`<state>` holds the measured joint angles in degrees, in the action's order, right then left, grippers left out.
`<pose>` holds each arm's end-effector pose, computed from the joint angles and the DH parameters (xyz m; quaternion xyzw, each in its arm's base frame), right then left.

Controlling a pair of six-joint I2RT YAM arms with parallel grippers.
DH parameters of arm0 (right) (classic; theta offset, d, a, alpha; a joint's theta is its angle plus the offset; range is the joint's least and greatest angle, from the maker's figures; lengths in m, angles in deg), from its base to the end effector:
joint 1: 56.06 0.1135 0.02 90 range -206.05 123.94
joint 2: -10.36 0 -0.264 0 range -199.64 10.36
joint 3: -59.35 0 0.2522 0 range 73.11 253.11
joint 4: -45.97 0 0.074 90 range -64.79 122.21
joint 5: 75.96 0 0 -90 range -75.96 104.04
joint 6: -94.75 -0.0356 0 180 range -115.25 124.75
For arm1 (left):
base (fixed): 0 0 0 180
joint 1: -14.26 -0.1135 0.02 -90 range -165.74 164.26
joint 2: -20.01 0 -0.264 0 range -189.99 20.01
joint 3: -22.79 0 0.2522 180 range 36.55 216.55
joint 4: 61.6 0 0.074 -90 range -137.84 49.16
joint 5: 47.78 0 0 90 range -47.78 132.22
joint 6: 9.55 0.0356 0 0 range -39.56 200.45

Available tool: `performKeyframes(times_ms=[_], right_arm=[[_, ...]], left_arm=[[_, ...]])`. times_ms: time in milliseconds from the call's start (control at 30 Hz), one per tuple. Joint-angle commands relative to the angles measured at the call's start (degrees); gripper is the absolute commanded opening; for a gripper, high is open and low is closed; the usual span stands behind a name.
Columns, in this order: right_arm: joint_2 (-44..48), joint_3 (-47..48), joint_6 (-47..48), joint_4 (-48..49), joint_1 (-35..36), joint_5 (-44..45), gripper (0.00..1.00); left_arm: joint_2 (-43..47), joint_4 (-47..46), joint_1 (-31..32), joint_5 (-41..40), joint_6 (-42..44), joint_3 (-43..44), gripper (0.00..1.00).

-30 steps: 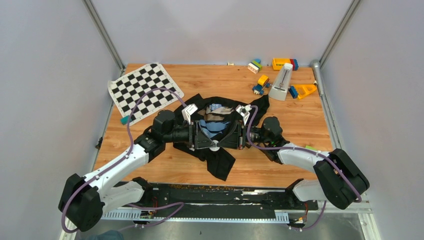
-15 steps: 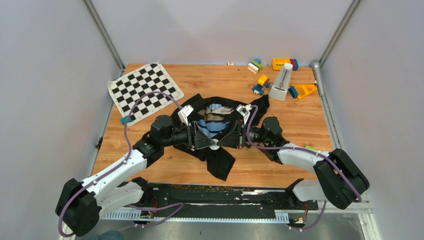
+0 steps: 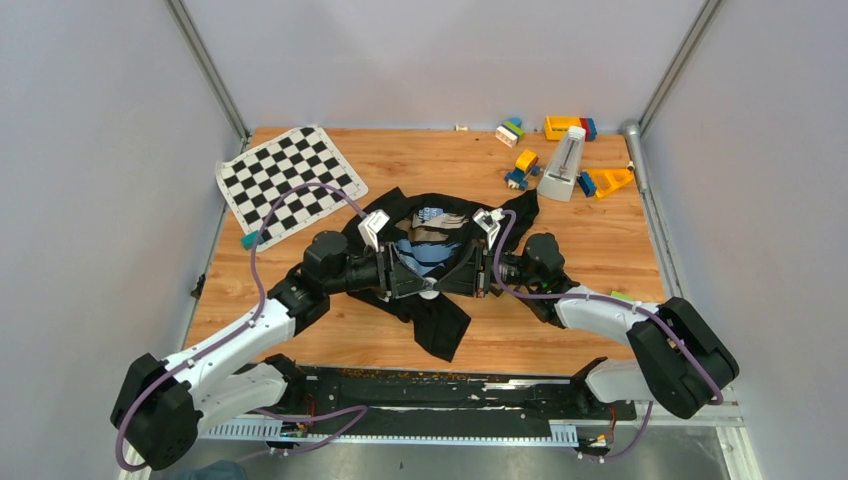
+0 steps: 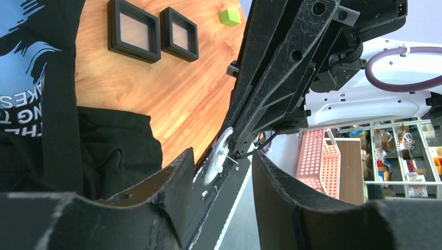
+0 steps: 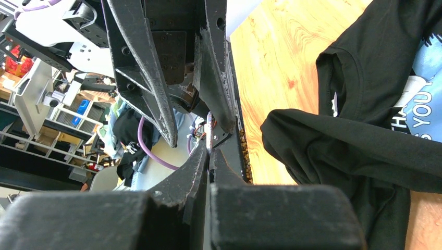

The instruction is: Remove the brooch from the garment

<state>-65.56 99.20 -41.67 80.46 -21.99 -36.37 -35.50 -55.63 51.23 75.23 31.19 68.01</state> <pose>0.1969 0.1663 0.2184 -0.2255 0.6767 0.6406 0.2844 0.1628 -0.1468 0.2570 0.0874 0.7809 -0.5591 0.2646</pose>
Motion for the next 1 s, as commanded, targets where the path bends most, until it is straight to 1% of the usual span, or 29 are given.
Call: performKeyframes(times_ms=[0,167,233,300,333,467,533,667,867,967], right_arm=[[-0.32,0.74,0.84,0.71,0.02,0.67,0.00],[-1.35,1.21,0.59,0.73,0.01,0.37,0.00],[-1.78,1.25,0.38,1.13,-0.02,0.14,0.00],[-1.74,1.13,0.27,1.10,-0.05,0.33,0.00],[-1.65,1.15,0.33,1.00,-0.05,0.51,0.00],[-1.35,0.92,0.31,0.84,-0.14,0.84,0.00],[-1.32,0.91,0.04,1.00,-0.23,0.76,0.00],[-1.71,0.80,-1.20,2.79,-0.44,-0.47,0.00],[-2.04,0.32,-2.46,4.58,-0.84,-1.35,0.00],[-2.04,0.25,-2.66,4.78,-1.02,-1.35,0.00]], left_arm=[[-1.47,-3.90,0.79,-0.15,-0.33,0.16,0.49],[-3.23,-4.70,1.38,0.31,-0.23,0.22,0.46],[-3.32,-4.62,1.64,0.03,-0.15,0.18,0.42],[-3.31,-4.34,1.69,-0.06,-0.11,0.21,0.40],[-3.12,-4.25,1.76,-0.10,-0.08,0.24,0.40],[-2.03,-3.17,1.82,-0.29,0.26,0.14,0.48],[-1.40,-2.74,1.84,-0.66,0.29,-0.21,0.50],[-1.02,-3.57,1.80,-1.01,-0.41,-1.42,0.53],[-1.23,-8.17,1.79,-1.22,-2.46,-3.90,0.52],[-1.54,-8.89,1.79,-1.03,-2.91,-4.15,0.46]])
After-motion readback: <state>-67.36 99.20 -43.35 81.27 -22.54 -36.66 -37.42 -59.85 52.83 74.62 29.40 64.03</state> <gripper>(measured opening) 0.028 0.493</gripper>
